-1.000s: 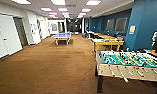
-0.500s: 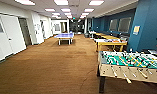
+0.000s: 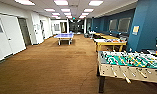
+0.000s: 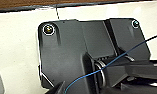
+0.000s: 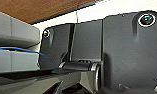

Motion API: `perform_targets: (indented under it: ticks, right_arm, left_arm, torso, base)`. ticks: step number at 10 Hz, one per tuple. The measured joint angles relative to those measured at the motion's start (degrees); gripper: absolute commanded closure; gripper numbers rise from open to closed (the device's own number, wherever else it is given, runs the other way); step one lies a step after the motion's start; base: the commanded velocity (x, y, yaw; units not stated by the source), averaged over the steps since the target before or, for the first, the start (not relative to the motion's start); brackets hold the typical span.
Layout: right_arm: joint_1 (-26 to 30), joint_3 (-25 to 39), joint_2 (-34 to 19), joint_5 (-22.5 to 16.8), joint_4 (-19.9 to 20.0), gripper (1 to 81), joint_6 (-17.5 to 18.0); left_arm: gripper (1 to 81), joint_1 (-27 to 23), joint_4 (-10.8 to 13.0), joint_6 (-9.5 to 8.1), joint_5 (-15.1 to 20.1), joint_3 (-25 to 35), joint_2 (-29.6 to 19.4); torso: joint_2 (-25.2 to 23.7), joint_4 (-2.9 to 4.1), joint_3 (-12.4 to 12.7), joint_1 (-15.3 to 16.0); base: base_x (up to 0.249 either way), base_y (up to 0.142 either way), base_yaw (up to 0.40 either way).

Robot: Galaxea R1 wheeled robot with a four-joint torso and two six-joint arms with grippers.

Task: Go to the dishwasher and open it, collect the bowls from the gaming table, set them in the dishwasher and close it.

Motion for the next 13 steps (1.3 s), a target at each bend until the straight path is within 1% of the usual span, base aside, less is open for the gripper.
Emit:
perform_targets:
  ticks: [4,7,9,13]
  right_arm:
    - [0.0,0.0,0.4,0.0,0.0,1.0,0.0]
    - [-1.7,-0.1,0.4,-0.2,-0.1,1.0,0.0]
    - [-0.5,-0.1,0.4,0.9,-0.6,1.0,0.0]
    - [-1.1,-0.1,0.5,0.6,-0.7,1.0,0.0]
  left_arm:
    - [1.0,0.0,-0.1,0.00,0.1,0.0,0.1]
    - [1.0,1.4,-1.5,0.00,1.0,0.0,0.1]
    - [1.0,-0.4,-1.6,0.00,0.1,0.0,0.1]
    - [1.0,0.6,-1.6,0.00,0.4,0.0,0.1]
  torso:
    - [0.0,0.00,0.0,0.0]
    - [-0.1,0.00,0.0,-0.2]
    - [0.0,0.00,0.0,-0.1]
    - [-0.1,0.00,0.0,-0.1]
  base:
    - [0.021,0.000,0.000]
    - [0.134,0.000,0.000]
    - [0.161,0.000,0.000]
    - [0.180,0.000,0.000]
